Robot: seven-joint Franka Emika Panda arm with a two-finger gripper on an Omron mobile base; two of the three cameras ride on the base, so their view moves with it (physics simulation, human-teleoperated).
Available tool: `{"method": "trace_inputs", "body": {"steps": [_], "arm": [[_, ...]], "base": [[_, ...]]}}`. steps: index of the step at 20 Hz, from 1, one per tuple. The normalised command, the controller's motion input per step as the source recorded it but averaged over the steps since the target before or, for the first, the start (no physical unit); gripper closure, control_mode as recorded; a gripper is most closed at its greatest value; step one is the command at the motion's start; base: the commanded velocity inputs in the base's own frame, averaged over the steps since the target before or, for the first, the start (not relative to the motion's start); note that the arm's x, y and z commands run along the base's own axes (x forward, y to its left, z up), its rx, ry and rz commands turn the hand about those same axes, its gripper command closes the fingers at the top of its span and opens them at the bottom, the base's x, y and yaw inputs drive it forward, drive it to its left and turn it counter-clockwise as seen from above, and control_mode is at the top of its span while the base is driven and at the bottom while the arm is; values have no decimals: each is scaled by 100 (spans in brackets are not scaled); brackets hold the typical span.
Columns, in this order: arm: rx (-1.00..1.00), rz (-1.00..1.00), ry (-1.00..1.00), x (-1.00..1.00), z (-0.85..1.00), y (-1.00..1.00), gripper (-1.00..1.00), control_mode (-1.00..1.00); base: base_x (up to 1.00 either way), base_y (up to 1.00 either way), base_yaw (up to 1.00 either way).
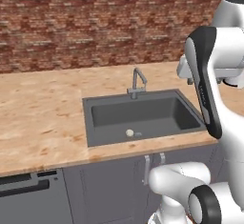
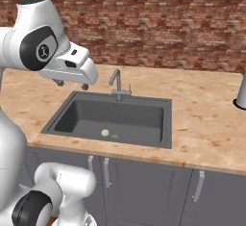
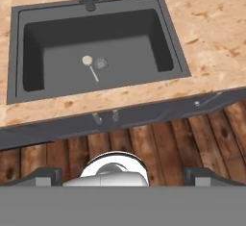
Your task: Pick up the sponge and dish brush from the sink, and place them back in the cabinet, and close the cabinet door.
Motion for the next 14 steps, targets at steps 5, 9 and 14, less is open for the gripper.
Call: {"method": "trace_inputs", "body": {"steps": [5, 9, 14], "arm": [[0, 0, 0, 0, 0, 0, -100, 100], [0, 0, 0, 0, 0, 0, -100, 100], [0, 0, 0, 0, 0, 0, -100, 100]], "base": [[33, 37, 0], [37, 25, 0], [37, 21, 0]]}}
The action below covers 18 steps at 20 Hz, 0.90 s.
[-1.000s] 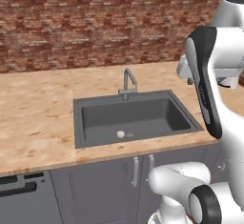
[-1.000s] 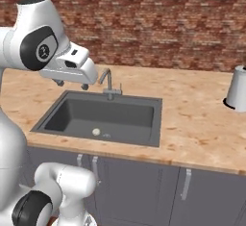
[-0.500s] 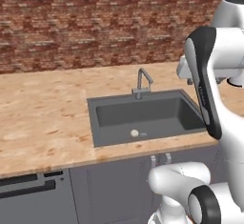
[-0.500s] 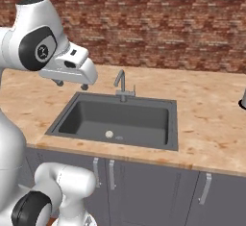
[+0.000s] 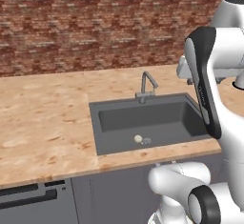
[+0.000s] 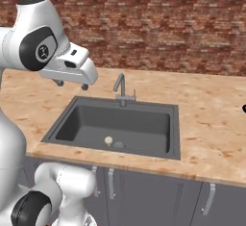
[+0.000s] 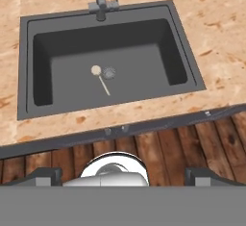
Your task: Pick up the sponge and dish brush from the sink, and place them back in the cabinet, and close the cabinet door.
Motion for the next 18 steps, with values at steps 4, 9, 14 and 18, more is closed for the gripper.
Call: {"method": "trace_inputs", "body": {"steps": [4, 9, 14, 18], "arm": [[0, 0, 0, 0, 0, 0, -100, 100], [0, 0, 0, 0, 0, 0, -100, 100], [0, 0, 0, 0, 0, 0, -100, 100], [0, 0, 0, 0, 0, 0, -100, 100]], "base": [[31, 13, 0], [30, 9, 1], [29, 12, 1], [15, 6, 1]]}}
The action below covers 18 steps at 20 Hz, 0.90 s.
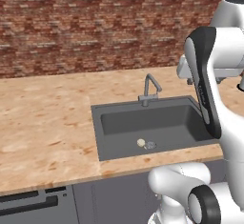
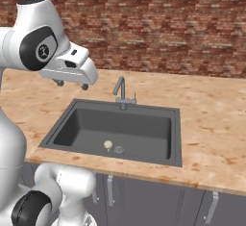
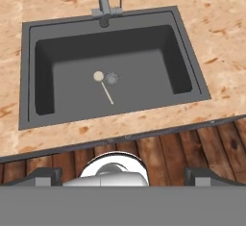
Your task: Pick up the sponge and dish brush from the sink, and place them back in the cabinet, and close the cabinet door.
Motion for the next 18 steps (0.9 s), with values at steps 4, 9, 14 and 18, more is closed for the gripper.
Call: {"method": "trace_inputs", "body": {"steps": [4, 9, 14, 18], "arm": [[0, 0, 0, 0, 0, 0, -100, 100], [0, 0, 0, 0, 0, 0, -100, 100], [0, 0, 0, 0, 0, 0, -100, 100], [0, 0, 0, 0, 0, 0, -100, 100]], "base": [[0, 0, 0], [0, 0, 0], [0, 0, 0], [0, 0, 0]]}}
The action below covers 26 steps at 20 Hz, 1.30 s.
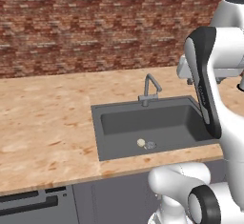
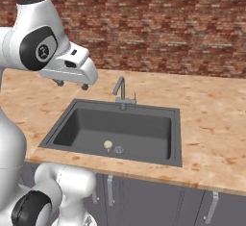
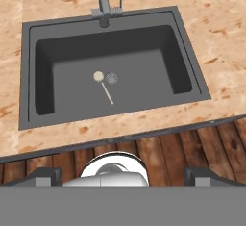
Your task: Pick up the sponge and dish brush from the sink, and place them back in the cabinet, and close the cabinet door.
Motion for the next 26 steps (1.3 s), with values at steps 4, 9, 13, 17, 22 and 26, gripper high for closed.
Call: {"method": "trace_inputs", "body": {"steps": [4, 9, 13, 17, 22, 26], "arm": [[0, 0, 0, 0, 0, 0, -100, 100], [-5, 0, 0, -8, 0, 13, -100, -100], [-2, 0, -7, -7, 0, 42, -100, -100], [0, 0, -8, 0, 0, 49, -100, -100], [6, 0, -13, 1, -7, 28, -100, -100], [2, 0, -9, 12, -26, 28, -100, -100]], "base": [[-1, 0, 0], [0, 0, 0], [0, 0, 0], [0, 0, 0], [0, 0, 0], [0, 0, 0]]}}
